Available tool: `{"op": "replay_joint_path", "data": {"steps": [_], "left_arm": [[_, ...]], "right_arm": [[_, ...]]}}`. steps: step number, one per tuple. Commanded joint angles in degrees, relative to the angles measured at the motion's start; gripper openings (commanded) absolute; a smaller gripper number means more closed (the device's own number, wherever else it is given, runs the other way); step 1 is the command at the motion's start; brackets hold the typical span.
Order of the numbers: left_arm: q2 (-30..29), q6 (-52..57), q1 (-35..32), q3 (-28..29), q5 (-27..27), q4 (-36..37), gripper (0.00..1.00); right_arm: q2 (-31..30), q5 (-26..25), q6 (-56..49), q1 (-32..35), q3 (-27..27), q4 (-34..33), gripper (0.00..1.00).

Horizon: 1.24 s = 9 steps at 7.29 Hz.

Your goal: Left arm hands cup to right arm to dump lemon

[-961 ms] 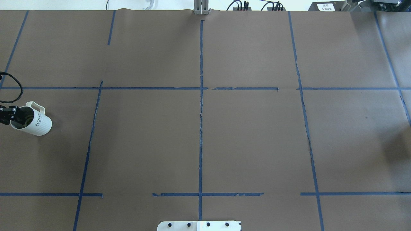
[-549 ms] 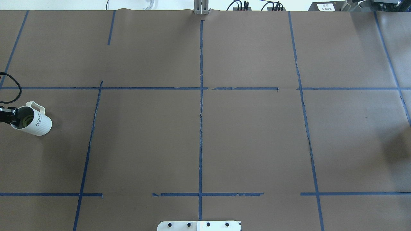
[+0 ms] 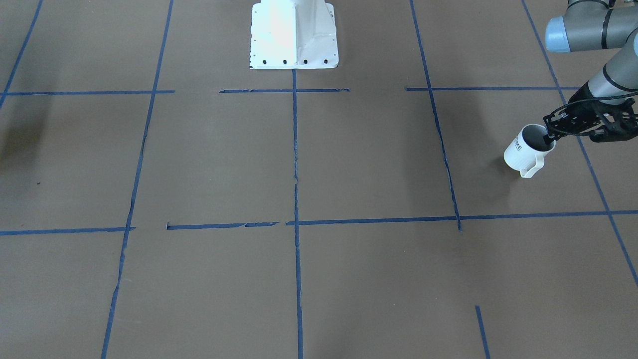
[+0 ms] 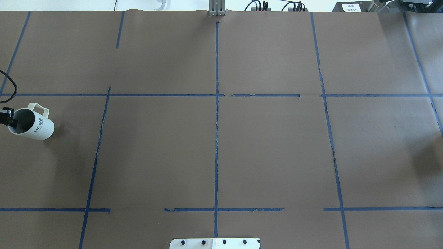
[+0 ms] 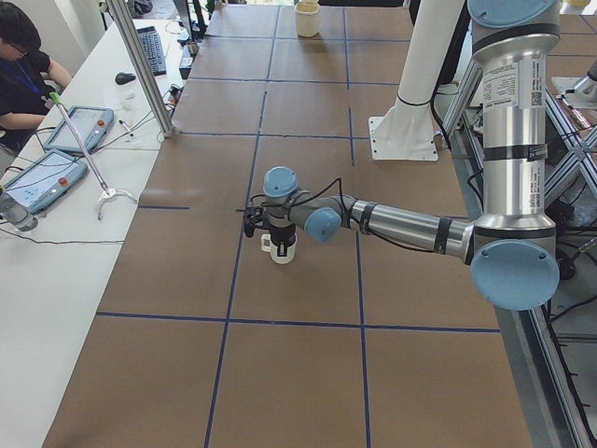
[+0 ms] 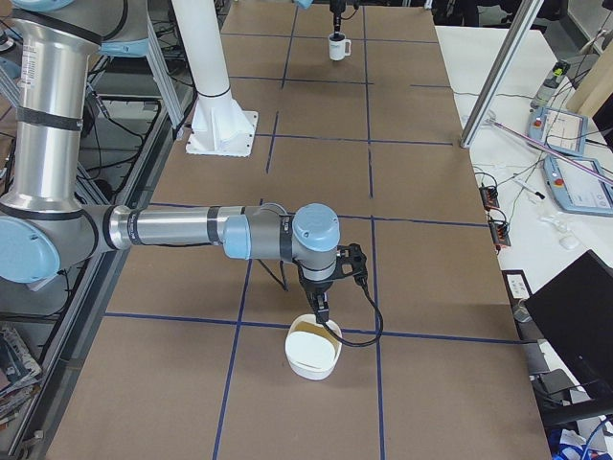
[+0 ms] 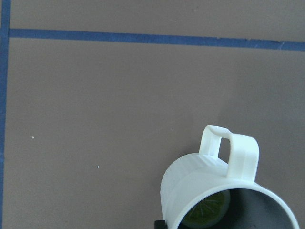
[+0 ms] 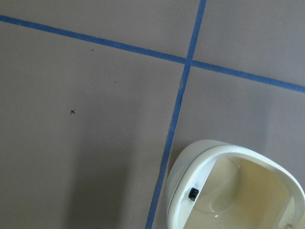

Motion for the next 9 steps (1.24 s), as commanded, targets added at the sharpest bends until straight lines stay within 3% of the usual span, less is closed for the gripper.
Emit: {"op": "replay_joint_path", "data": {"steps": [1,3,5,7,9], "left_arm": [[-5.09,-0.64,-1.08,-2.16,-0.24,8.04,0.00],[-12.03,-0.73,-1.17,-6.27,-0.24,21.22,0.02],[-19.94,-8.05,-0.64,-8.23,-0.24,30.84,0.01],[-25.40,-22.04,4.77,-8.14,-0.07,30.95,0.01],[-29.62,-29.97,8.05,-7.18,0.20,30.95,0.01]], "right_arm": [[-0.13,1.43,0.01,-0.63,0.00,8.42,1.00],[3.88,2.32,0.18,-8.33,-1.39,17.82,1.00],[8.80,4.95,1.14,-11.95,-2.02,18.04,1.00],[15.91,5.93,7.61,-19.40,-2.11,19.18,0.98],[20.07,4.79,23.12,-27.13,-2.28,30.45,0.98]]}}
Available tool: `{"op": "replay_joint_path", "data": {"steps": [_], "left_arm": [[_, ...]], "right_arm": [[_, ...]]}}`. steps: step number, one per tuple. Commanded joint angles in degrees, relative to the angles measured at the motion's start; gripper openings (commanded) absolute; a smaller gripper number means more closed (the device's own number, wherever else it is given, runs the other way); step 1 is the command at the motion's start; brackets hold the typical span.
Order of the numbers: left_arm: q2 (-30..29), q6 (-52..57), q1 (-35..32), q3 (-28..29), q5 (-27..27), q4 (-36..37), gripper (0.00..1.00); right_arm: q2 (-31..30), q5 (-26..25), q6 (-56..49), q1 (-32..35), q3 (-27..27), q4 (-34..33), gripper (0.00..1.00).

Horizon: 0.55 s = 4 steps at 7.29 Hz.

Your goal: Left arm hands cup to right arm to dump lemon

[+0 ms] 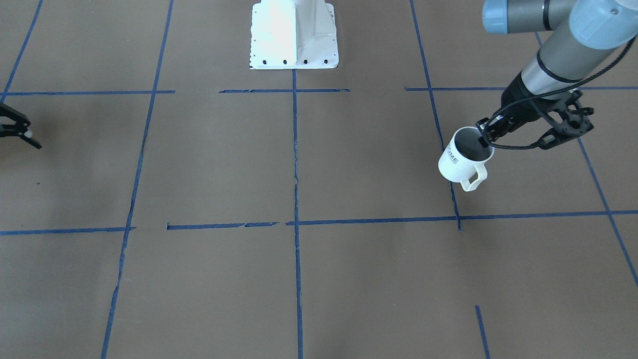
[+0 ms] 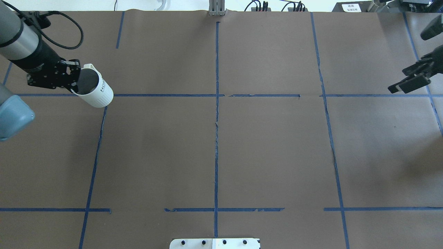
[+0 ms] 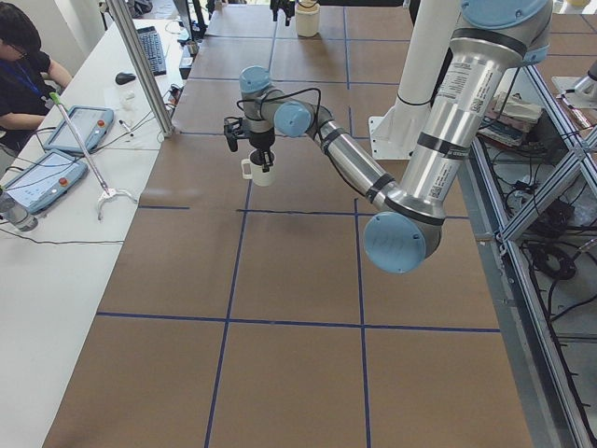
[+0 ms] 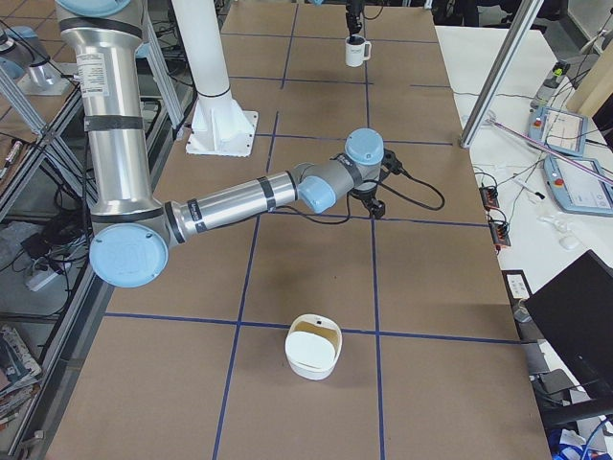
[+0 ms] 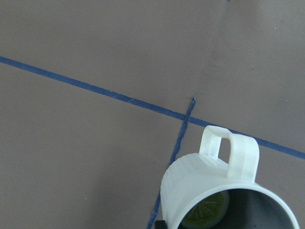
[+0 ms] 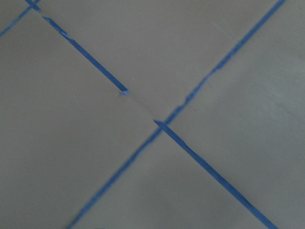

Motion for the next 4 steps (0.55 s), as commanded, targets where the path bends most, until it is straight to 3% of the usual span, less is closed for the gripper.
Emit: {"op": "replay_joint_path", "data": {"steps": [1,3,4], "left_arm": [[-2.98,-7.46,4.38,0.75,0.24,-0.09,0.01],[-7.00,-13.95,4.75,3.11,0.07,-0.70,0.01],[-7.89,-15.73,5.62,3.38,0.07,-0.71,0.01]], "right_arm": [[2.94,-5.07,15.36,-8.05,-0.38,13.80,0.98],[5.74,-22.24,25.04,-18.23,-0.38,25.68,0.98],[11.85,-30.26,25.62,-21.59,-0.99,26.87,0.99]]}}
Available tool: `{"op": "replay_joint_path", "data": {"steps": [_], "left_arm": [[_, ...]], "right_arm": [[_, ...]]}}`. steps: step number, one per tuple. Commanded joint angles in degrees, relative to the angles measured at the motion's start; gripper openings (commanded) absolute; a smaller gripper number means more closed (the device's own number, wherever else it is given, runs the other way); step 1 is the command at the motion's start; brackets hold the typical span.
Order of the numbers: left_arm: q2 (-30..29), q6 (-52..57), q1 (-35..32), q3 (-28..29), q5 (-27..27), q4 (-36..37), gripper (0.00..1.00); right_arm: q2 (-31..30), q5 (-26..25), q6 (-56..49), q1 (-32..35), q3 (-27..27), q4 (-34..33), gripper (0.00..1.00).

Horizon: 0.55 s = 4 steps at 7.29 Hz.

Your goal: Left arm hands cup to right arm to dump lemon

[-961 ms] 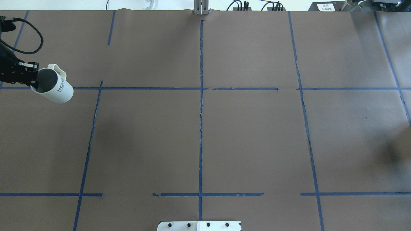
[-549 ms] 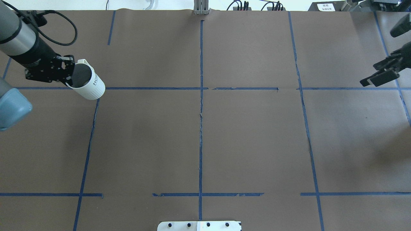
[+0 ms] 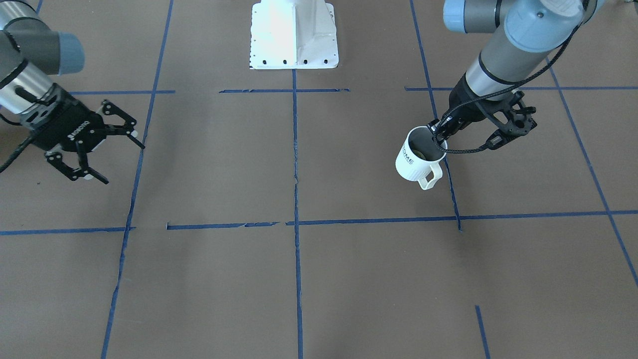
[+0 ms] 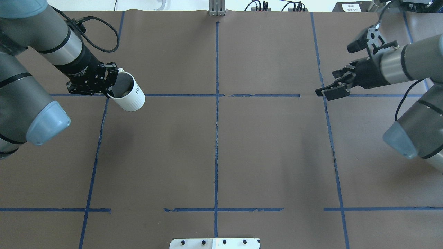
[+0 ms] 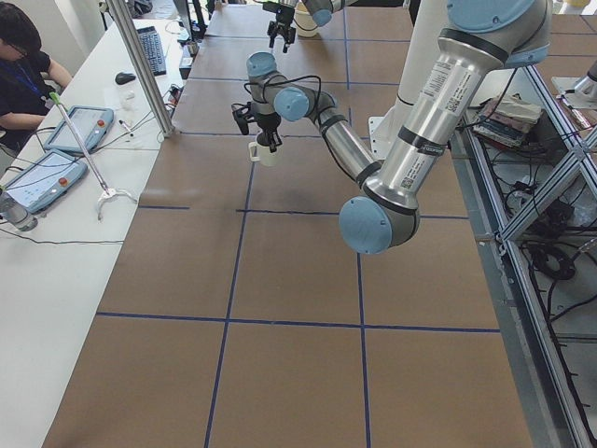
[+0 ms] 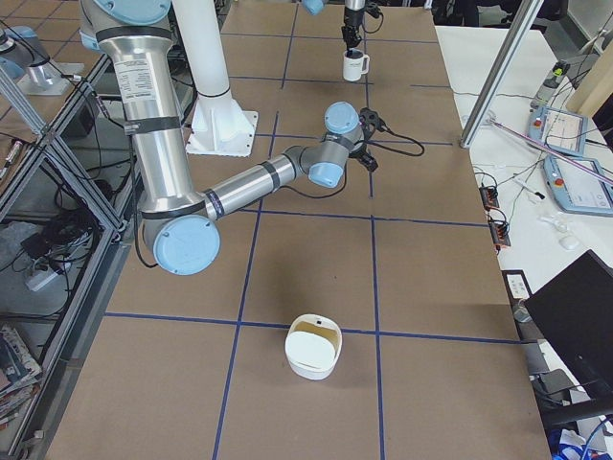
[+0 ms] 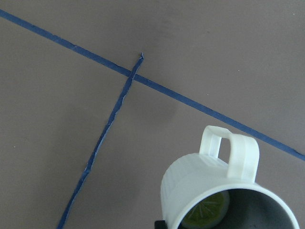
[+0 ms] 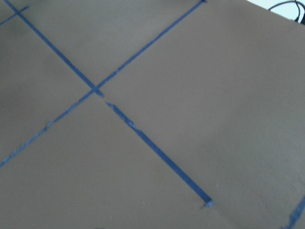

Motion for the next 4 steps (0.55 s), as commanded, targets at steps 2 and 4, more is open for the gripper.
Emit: {"op": "replay_joint_path", "data": {"steps": [2,4], "left_arm": [[-3.52,-10.72,1.00,0.64,-0.13,-0.38,0.01],[-5.89,-18.64,2.04,0.99,-0.13,-1.26,0.01]], "right_arm": [[7.34,-28.09,9.30,-14.48,-0.66,6.32,0.96],[7.60,-48.60,9.04,-28.37,-2.92,16.05,0.97]]}}
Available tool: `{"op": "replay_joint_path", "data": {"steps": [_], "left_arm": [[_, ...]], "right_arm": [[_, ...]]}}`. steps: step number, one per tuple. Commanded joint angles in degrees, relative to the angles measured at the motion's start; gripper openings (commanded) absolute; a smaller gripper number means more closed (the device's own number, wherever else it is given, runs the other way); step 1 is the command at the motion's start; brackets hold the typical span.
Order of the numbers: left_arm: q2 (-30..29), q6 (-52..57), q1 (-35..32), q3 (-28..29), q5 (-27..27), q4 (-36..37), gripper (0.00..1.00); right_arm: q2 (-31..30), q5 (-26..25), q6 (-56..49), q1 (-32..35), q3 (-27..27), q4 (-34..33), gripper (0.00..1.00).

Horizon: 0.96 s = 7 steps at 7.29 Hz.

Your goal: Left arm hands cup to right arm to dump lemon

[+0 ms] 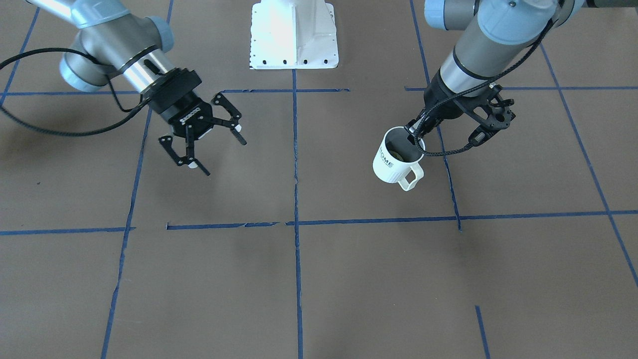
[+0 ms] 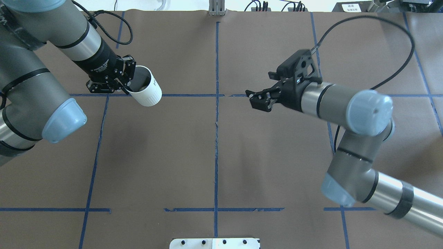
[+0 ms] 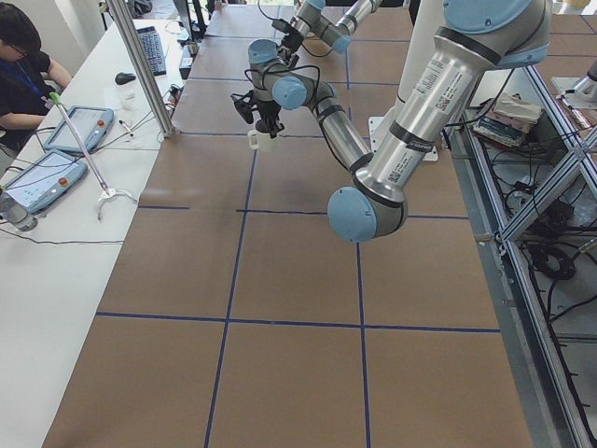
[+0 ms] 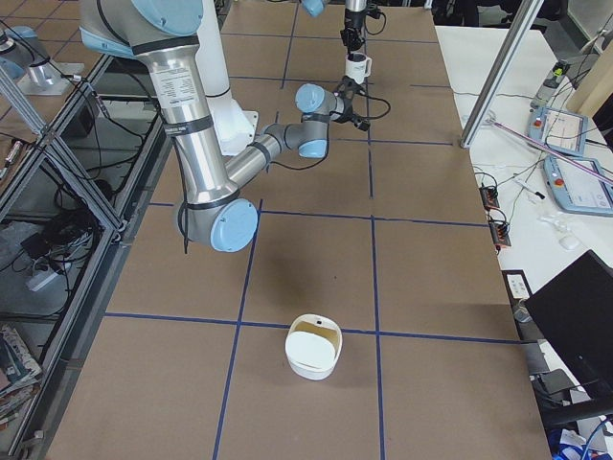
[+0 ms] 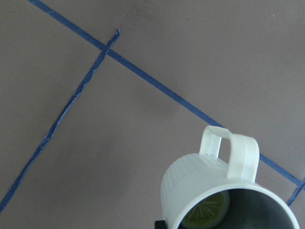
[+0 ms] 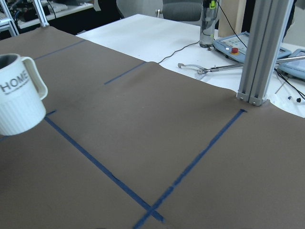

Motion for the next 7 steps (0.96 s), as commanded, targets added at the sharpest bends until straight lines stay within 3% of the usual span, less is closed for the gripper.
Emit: {"op": "replay_joint_path", "data": {"steps": [1,2,4,7], "left_arm": [[-2.77,-9.10,0.98,0.79,-0.01,-2.08,0.01],[-4.52,-12.79,1.25,2.28,-0.01,-3.40,0.01],[-6.29,-14.84,2.56,2.82,-0.01,-3.50,0.00],[-9.89,-20.20,6.16,3.26,0.07,-3.50,0.00]], "right_arm": [[1.71,-20.10,0.17,-11.63,-3.23,7.59,0.97],[4.16,-23.91,-0.53,-13.06,-6.12,8.48,0.98],[6.63,-24.65,-9.30,-14.03,-7.64,8.67,0.98],[7.44,-24.65,-9.50,-14.48,-8.44,8.58,0.98]]}}
